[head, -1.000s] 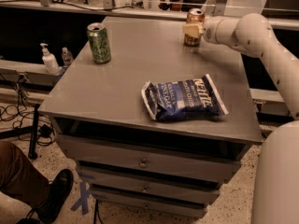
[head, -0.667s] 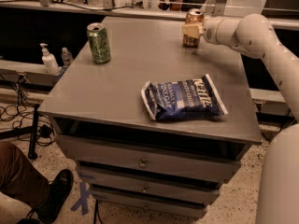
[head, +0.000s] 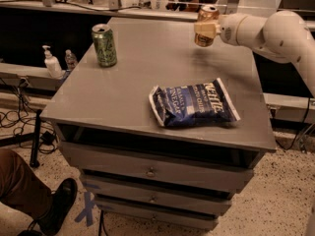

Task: Move orange can near blue chip bag

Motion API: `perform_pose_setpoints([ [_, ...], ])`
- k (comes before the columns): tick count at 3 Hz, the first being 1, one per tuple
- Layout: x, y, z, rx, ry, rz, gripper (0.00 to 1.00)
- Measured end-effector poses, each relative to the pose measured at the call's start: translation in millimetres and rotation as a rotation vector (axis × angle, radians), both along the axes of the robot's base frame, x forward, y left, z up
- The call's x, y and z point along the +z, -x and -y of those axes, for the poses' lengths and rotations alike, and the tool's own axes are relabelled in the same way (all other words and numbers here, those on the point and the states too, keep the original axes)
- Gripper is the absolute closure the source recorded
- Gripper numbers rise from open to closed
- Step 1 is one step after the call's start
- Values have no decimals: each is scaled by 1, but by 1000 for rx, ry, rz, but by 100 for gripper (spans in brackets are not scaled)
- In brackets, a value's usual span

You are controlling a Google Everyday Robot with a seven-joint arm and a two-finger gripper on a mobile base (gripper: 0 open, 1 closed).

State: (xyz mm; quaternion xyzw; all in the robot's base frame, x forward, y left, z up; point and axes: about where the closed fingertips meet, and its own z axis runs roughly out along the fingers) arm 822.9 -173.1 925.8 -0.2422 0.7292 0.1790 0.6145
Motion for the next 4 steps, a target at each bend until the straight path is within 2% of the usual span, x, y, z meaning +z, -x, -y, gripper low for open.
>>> perform_pose_setpoints([
  [2, 22, 69, -6, 75, -21, 8, 100],
  [3, 19, 99, -4, 109, -20, 2, 100],
  [4, -1, 117, 11, 110, -6, -27, 100],
])
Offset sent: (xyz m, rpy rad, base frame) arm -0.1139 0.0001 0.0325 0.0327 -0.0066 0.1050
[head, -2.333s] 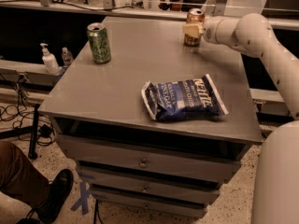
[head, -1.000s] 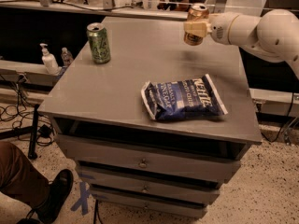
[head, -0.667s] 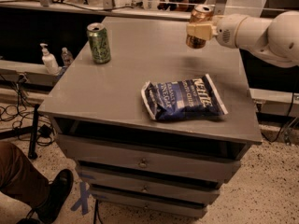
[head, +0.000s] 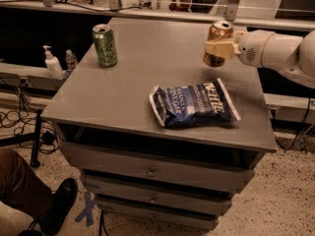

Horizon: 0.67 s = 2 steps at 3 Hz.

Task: Move orange can near blue chip bag

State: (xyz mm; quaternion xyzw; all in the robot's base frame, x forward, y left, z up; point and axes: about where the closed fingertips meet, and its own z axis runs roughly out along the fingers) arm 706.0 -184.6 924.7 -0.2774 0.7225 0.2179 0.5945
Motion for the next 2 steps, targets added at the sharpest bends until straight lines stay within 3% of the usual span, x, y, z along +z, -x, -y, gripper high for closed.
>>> perform_pose_setpoints([
  [2, -37, 12, 46, -67, 25, -35, 100],
])
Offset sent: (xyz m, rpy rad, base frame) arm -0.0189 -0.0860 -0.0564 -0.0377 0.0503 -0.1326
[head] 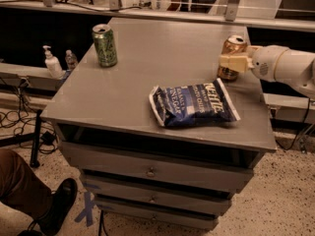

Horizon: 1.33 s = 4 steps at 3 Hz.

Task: Move orange can near blue chip bag

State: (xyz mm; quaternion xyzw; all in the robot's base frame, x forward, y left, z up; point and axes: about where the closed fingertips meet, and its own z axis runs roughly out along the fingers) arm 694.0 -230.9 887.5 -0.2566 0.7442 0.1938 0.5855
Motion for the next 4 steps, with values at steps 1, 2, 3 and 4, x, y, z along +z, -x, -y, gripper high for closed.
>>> perform_pose_setpoints([
  [1, -7, 9, 15, -18, 8, -23, 100],
  [2, -7, 21, 20, -16, 12, -45, 100],
  [3, -6, 32, 16, -2, 4, -64, 100],
  [4, -10, 40, 9, 8, -10, -83, 100],
])
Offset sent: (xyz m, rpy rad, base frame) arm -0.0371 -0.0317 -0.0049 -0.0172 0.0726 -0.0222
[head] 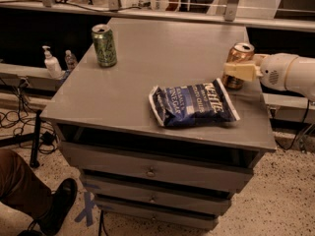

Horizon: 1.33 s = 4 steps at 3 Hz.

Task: Move orange can near blue chip bag

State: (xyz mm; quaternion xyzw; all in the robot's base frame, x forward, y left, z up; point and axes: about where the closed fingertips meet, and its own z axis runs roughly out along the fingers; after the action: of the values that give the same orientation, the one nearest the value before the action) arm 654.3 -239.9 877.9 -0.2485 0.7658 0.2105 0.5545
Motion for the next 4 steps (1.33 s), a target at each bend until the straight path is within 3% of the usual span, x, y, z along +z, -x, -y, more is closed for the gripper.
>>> perform_pose_setpoints([
  [1, 1, 0, 0, 0, 0, 0, 82],
  [4, 2, 0, 0, 0, 0, 0, 12],
])
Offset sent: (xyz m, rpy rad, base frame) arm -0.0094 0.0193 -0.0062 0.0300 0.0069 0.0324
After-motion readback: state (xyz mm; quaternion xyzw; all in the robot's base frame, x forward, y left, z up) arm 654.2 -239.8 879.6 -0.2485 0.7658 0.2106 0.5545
